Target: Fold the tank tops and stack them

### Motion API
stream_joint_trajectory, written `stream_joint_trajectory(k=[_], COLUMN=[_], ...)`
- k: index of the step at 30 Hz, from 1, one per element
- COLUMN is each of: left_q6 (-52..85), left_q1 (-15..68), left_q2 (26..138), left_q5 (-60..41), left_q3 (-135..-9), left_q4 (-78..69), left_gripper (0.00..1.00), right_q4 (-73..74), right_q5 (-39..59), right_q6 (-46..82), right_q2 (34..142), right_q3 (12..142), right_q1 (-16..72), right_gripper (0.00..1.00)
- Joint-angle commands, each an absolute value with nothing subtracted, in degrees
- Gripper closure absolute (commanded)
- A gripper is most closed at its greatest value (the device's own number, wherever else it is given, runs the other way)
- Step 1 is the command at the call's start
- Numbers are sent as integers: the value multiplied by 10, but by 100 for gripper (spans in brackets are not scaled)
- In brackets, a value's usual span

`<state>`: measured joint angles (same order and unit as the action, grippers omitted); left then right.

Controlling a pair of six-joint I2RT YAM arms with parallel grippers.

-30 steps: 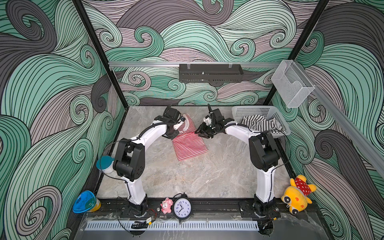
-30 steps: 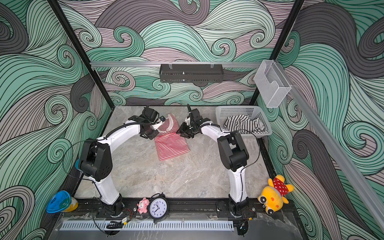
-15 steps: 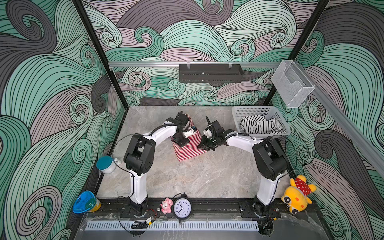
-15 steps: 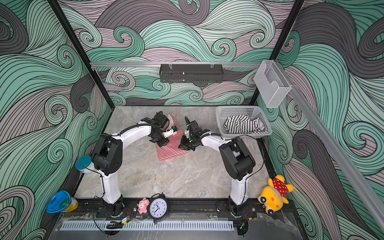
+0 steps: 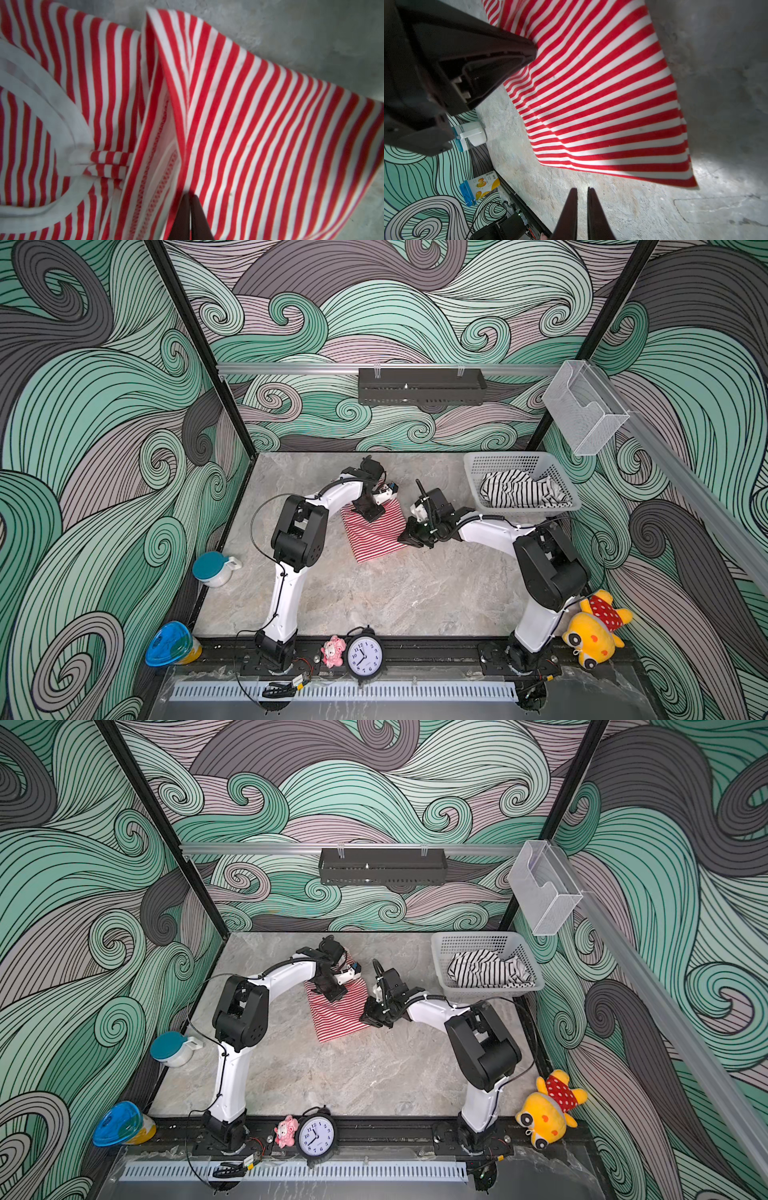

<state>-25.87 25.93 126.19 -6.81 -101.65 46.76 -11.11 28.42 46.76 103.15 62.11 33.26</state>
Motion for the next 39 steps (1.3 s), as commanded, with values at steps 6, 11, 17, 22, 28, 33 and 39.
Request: stream_joint_trajectory(k=[6, 11, 17, 22, 28, 33, 39], left_q6=[-251, -253, -267, -267, -267, -266, -255], left_q1=[234, 222, 219, 216, 214, 214, 213], left_q2=[1281, 1305, 1328, 1338, 1332, 1328, 1273], left_q5=[-69, -62, -51, -45, -32, -4, 39], left_q3=[-1063, -1090, -1102, -1098, -1085, -1081, -1054], left_q4=[468, 478, 490, 488, 485, 492, 476], left_gripper=[92, 92, 92, 92, 92, 92, 87], right_q4=[-69, -66, -62, -62, -65, -65, -74], right_q5=[282, 280, 280, 277, 273, 272, 273], right_q6=[494, 501, 509, 510, 506, 498, 488], right_q2=[1047, 1056, 1059, 1065, 1072, 1080, 1061], right_q3=[614, 619, 628, 628, 606, 592, 600], right_q1=[350, 350, 350, 349, 348, 348, 342], right_gripper=[87, 87, 87, 86, 85, 83, 75])
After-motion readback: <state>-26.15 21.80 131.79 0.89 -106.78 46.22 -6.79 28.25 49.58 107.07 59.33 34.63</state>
